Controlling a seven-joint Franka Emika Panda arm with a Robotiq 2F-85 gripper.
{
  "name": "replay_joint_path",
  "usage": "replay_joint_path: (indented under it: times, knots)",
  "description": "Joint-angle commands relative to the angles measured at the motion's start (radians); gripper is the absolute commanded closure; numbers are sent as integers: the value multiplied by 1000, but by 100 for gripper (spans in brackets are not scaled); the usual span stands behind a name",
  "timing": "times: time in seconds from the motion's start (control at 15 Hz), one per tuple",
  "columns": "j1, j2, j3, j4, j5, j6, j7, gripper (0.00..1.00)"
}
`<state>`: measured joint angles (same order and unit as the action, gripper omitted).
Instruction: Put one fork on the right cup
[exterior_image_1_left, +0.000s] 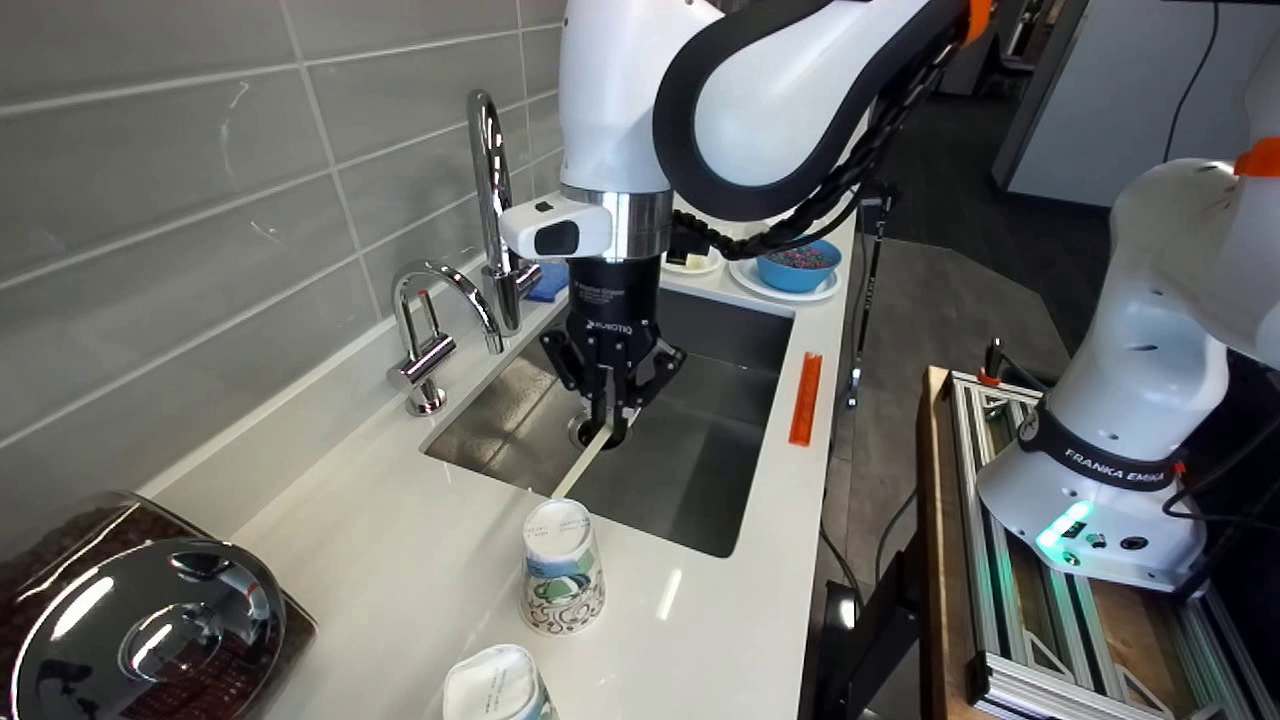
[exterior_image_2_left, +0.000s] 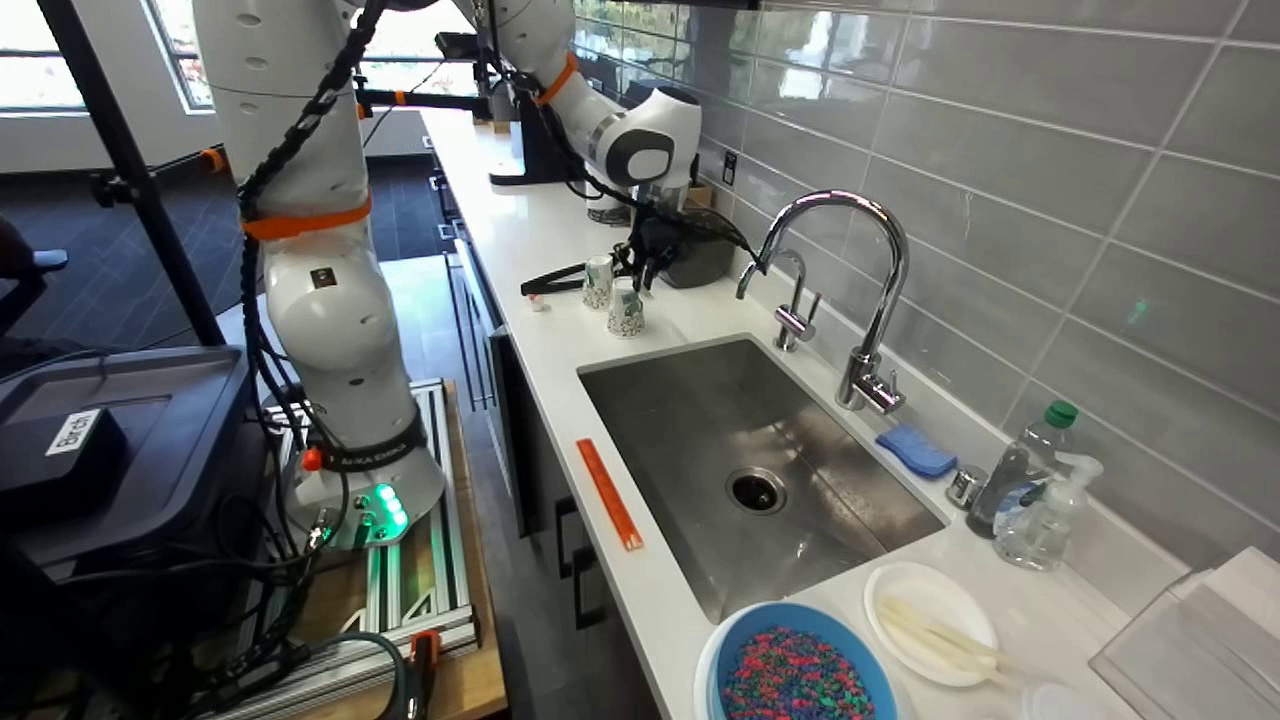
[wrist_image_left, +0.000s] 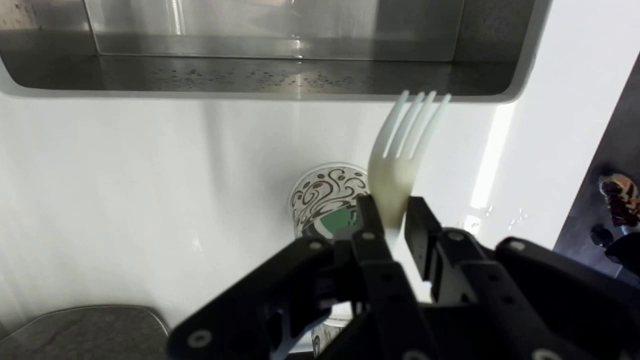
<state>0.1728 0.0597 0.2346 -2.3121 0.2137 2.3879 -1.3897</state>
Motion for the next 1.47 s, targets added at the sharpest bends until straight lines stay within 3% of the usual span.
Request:
replay_joint_path:
  times: [0.0,1.4]
  knots:
    - [14,43,10,56,-3,-53,-24,95]
    - [33,174,60,171,-80,-68,34,95]
